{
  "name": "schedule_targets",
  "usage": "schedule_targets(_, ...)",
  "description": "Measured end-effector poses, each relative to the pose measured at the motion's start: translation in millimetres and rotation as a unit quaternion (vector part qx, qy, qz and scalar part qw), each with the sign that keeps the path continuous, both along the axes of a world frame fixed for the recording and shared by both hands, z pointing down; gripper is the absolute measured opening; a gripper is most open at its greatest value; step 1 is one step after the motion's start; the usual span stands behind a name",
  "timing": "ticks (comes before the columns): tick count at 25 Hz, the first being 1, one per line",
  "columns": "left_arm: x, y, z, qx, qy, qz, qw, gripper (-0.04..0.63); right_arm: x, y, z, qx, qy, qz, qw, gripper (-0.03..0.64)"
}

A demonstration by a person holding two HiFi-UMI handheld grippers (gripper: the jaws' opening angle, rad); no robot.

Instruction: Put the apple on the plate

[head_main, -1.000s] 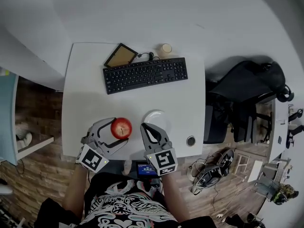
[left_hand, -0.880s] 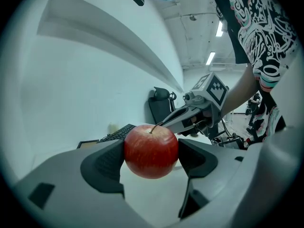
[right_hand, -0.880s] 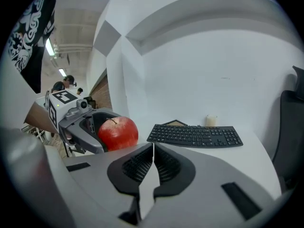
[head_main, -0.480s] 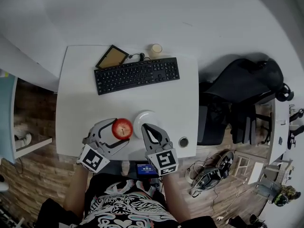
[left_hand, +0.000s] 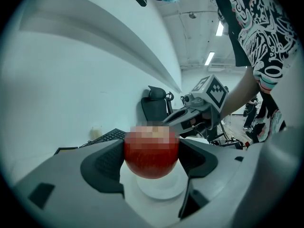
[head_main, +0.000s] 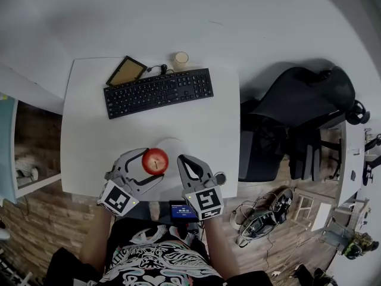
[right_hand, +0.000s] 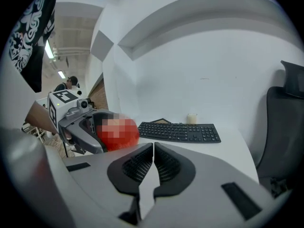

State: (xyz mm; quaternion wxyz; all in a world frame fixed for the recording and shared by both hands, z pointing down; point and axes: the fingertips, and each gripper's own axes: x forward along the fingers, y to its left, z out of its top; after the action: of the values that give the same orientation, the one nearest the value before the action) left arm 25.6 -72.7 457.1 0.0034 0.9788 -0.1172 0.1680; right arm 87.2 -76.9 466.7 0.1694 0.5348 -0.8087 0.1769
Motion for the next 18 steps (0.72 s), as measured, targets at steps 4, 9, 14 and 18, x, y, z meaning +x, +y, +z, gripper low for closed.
schedule_targets(4,22.6,3.2,2.4,-0.009,0.0,-0.001,1.0,0.359,21.1,2.5,3.6,-0.005,-0.002,-0.002,1.0,0.032)
schedule_targets(9,42.2,9.7,6.0,-0.016,0.002,-0.001,0.9999,0.359,40.1,5.9,8.4,-0.008,-0.003,-0.002,1.0,0.032)
schedule_targets(14,54.5,11.8,9.0,-0.015,0.004,0.0,0.9999,0.359,50.1,8.9,14.3,-0.013,-0.004,-0.004,1.0,0.032)
schedule_targets(18,58.2,15.1,23.1,-0.027,-0.006,0.0,0.9996,0.359,54.8,13.8,25.3,-0.022,-0.004,-0.008,1.0,0.032)
